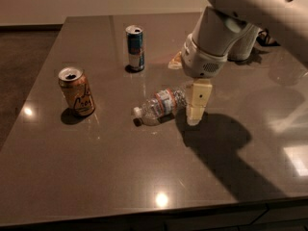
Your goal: Pick water bottle
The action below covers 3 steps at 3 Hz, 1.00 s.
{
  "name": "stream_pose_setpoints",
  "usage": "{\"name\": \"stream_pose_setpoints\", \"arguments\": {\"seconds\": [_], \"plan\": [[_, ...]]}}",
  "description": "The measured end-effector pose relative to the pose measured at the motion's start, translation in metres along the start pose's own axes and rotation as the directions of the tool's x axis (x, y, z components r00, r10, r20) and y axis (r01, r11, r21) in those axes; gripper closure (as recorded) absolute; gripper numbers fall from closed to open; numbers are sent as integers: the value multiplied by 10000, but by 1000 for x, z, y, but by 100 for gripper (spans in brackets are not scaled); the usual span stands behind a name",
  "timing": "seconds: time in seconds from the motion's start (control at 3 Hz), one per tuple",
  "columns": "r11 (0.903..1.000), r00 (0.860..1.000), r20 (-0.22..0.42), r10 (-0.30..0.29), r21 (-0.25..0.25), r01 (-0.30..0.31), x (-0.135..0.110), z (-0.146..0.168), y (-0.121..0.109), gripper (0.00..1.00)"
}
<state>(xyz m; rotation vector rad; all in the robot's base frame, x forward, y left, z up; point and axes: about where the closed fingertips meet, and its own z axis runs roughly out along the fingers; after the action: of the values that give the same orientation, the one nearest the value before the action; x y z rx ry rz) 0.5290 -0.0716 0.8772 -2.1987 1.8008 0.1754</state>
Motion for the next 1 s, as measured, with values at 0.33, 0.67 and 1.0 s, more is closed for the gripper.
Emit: {"name": "stream_pose_setpoints", "arguments": {"seconds": [0.33,0.67,1.0], "plan": [[9968,9979,-124,-636,-492,629,-12,22,2,0],[9928,9951,-251,-956,-745,935,-16,33,1,18],[9900,9929,-324,-1143,-864,1111,-17,36,1,41]]}}
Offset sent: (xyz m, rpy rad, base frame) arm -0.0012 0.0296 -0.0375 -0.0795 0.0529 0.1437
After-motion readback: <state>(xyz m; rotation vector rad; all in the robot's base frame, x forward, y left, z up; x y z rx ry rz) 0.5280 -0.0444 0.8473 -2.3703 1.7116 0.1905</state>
